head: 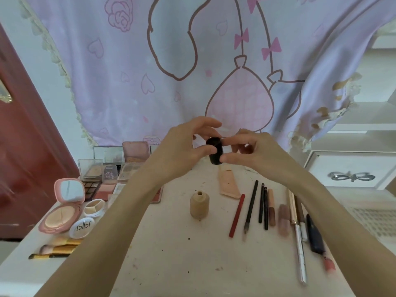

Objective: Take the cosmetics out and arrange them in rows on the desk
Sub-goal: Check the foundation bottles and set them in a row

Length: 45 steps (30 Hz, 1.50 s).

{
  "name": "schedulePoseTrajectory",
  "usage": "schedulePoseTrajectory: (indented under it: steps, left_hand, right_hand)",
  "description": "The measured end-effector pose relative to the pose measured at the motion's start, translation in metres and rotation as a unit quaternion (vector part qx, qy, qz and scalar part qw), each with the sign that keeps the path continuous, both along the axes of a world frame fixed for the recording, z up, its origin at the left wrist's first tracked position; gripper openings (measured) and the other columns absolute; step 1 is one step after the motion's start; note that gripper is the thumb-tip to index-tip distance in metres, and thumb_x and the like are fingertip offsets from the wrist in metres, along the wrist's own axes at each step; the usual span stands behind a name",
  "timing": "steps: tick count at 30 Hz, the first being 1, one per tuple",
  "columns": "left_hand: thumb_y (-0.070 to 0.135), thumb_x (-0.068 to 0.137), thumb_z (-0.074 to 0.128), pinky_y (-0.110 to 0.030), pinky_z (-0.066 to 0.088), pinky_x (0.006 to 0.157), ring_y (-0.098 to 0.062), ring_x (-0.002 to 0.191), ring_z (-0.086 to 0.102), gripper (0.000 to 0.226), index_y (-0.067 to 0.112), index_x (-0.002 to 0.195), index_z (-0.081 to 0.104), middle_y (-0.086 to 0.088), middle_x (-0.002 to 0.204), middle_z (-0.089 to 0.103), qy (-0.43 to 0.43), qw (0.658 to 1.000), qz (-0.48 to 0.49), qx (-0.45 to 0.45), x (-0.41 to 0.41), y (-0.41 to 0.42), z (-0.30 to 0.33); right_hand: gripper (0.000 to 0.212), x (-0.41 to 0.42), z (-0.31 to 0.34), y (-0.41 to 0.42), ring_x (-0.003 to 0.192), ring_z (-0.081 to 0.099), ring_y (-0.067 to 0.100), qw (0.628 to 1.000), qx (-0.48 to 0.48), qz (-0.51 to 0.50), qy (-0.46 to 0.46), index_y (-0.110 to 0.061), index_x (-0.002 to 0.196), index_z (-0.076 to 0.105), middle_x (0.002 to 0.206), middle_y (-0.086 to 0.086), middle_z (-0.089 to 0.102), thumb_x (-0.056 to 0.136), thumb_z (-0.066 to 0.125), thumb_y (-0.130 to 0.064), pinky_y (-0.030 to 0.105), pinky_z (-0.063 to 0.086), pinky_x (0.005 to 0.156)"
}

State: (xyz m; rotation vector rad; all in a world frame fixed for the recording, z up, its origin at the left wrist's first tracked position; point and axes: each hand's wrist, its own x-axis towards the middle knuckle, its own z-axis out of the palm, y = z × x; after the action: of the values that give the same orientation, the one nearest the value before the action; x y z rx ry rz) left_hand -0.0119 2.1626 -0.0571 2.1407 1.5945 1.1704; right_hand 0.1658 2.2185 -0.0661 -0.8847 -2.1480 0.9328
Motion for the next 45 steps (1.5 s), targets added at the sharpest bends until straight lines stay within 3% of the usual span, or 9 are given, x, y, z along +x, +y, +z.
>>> schedulePoseTrajectory:
  steps: [9,12,16,21,25,32,37,41,45]
  left_hand:
    - [0.01,0.088,0.059,-0.007,0.041,0.087,0.009,0.097,0.055,0.041,0.031,0.122,0.052,0.029,0.102,0.059,-0.063,0.998,-0.02,0.025,0.006,-0.003,-0.014]
    - [0.012,0.091,0.055,-0.009,0.044,0.086,0.006,0.098,0.057,0.035,0.031,0.121,0.051,0.023,0.107,0.061,-0.15,0.988,0.024,0.024,-0.004,-0.005,-0.042]
    - [0.027,0.087,0.061,-0.014,0.045,0.082,0.006,0.101,0.05,0.045,0.028,0.129,0.045,0.018,0.114,0.054,-0.126,0.984,0.103,-0.077,-0.018,-0.009,-0.114]
    - [0.024,0.082,0.069,-0.013,0.038,0.077,0.0,0.103,0.049,0.056,0.028,0.131,0.043,0.015,0.117,0.052,-0.146,0.97,0.099,-0.168,-0.013,-0.006,-0.17]
    - [0.02,0.082,0.068,-0.011,0.037,0.074,-0.002,0.101,0.053,0.038,0.032,0.115,0.052,0.015,0.11,0.058,-0.18,0.965,0.105,-0.16,-0.011,-0.001,-0.179]
    - [0.016,0.083,0.067,-0.006,0.039,0.07,-0.002,0.093,0.055,0.034,0.029,0.112,0.054,0.014,0.105,0.061,-0.229,0.959,0.104,-0.13,-0.005,-0.005,-0.185]
    - [0.02,0.082,0.068,-0.005,0.037,0.07,-0.001,0.092,0.055,0.035,0.027,0.115,0.057,0.011,0.105,0.062,-0.241,0.955,0.109,-0.132,-0.005,-0.005,-0.189]
    - [0.018,0.082,0.068,-0.005,0.036,0.068,0.001,0.084,0.054,0.032,0.027,0.112,0.059,0.008,0.103,0.064,-0.243,0.956,0.11,-0.123,-0.005,-0.005,-0.19]
    - [0.02,0.081,0.069,-0.007,0.036,0.067,0.005,0.078,0.052,0.032,0.024,0.112,0.06,0.01,0.1,0.064,-0.236,0.958,0.115,-0.119,-0.006,-0.005,-0.192]
  right_hand:
    - [0.008,-0.006,-0.016,0.002,0.065,0.053,0.013,1.0,-0.018,-0.01,-0.004,-0.027,0.083,0.068,0.068,-0.004,0.059,0.076,0.073,-0.028,0.03,0.043,0.069]
    - [0.008,-0.005,-0.03,0.005,0.074,0.061,0.012,0.997,-0.017,-0.063,0.027,-0.026,0.088,0.065,0.079,0.0,0.066,0.081,0.069,-0.028,0.02,0.047,0.073]
    - [0.009,-0.013,-0.051,0.006,0.062,0.048,0.008,0.99,-0.021,-0.114,0.084,-0.016,0.091,0.063,0.071,0.003,0.056,0.085,0.064,-0.022,0.009,0.038,0.056]
    - [0.012,-0.03,-0.07,0.004,0.061,0.047,0.005,0.991,-0.009,-0.111,0.068,-0.019,0.096,0.061,0.068,-0.005,0.054,0.085,0.064,-0.023,0.01,0.039,0.058]
    - [0.011,-0.036,-0.076,0.006,0.058,0.047,-0.002,0.992,0.024,-0.113,0.04,-0.021,0.093,0.06,0.066,-0.01,0.054,0.083,0.064,-0.024,0.009,0.04,0.059]
    - [0.014,-0.042,-0.078,0.003,0.065,0.049,0.006,0.996,0.03,-0.086,0.02,-0.018,0.093,0.059,0.069,-0.007,0.056,0.083,0.065,-0.024,0.015,0.042,0.064]
    - [0.014,-0.049,-0.083,-0.002,0.064,0.048,0.004,0.996,0.06,-0.051,-0.041,-0.023,0.093,0.055,0.07,-0.012,0.054,0.083,0.066,-0.023,0.012,0.04,0.063]
    - [0.013,-0.05,-0.089,-0.004,0.064,0.047,0.004,0.995,0.074,-0.045,-0.057,-0.024,0.092,0.057,0.07,-0.012,0.055,0.082,0.066,-0.024,0.022,0.042,0.07]
    - [0.012,-0.049,-0.086,-0.008,0.065,0.047,0.007,0.991,0.107,-0.036,-0.067,-0.021,0.091,0.059,0.07,-0.01,0.055,0.081,0.066,-0.023,0.016,0.037,0.066]
